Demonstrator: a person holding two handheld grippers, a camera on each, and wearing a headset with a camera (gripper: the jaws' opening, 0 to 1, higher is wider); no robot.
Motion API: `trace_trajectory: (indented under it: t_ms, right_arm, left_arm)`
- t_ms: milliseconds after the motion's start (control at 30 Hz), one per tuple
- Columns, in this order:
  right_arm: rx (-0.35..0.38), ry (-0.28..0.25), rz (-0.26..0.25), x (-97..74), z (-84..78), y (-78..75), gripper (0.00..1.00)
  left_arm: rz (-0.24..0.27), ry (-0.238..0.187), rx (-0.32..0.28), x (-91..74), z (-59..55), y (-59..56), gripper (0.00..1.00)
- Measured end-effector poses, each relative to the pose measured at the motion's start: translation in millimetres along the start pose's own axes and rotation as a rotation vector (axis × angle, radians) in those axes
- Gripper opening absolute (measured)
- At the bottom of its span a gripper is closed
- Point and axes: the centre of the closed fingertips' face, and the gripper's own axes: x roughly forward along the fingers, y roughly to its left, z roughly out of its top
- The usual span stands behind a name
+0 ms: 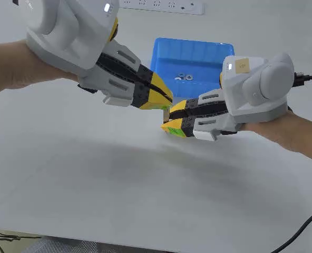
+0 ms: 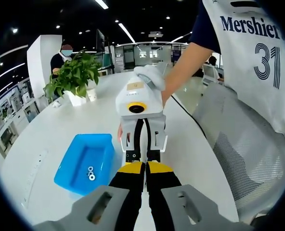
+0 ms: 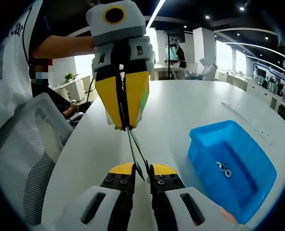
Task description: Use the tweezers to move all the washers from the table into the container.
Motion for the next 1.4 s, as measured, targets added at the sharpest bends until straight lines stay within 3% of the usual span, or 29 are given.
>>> trace_trajectory:
  t_ms: [500, 900, 1200, 1400]
  right_arm:
    - [0.006, 0.003, 0.002, 1.7, -1.4, -0.7, 0.13]
    - [-0.036, 0.043, 0.034, 1.0, -1.7, 3.3, 0.11]
    - [-0.068, 0.014, 0.015, -8.7, 15.0, 2.0, 0.10]
    - [-0.100, -0.017, -0.021, -20.7, 34.4, -6.0, 0.10]
  left_arm:
    - [0.002, -0.012, -0.014, 0.4, -3.0, 4.2, 0.05]
    - [-0.006, 0.003, -0.018, -1.1, -5.5, 4.9, 0.05]
    - [0.015, -0.007, -0.007, -13.9, 9.3, 6.8, 0.05]
    - [0.025, 0.008, 0.064, -20.1, 30.5, 12.6, 0.05]
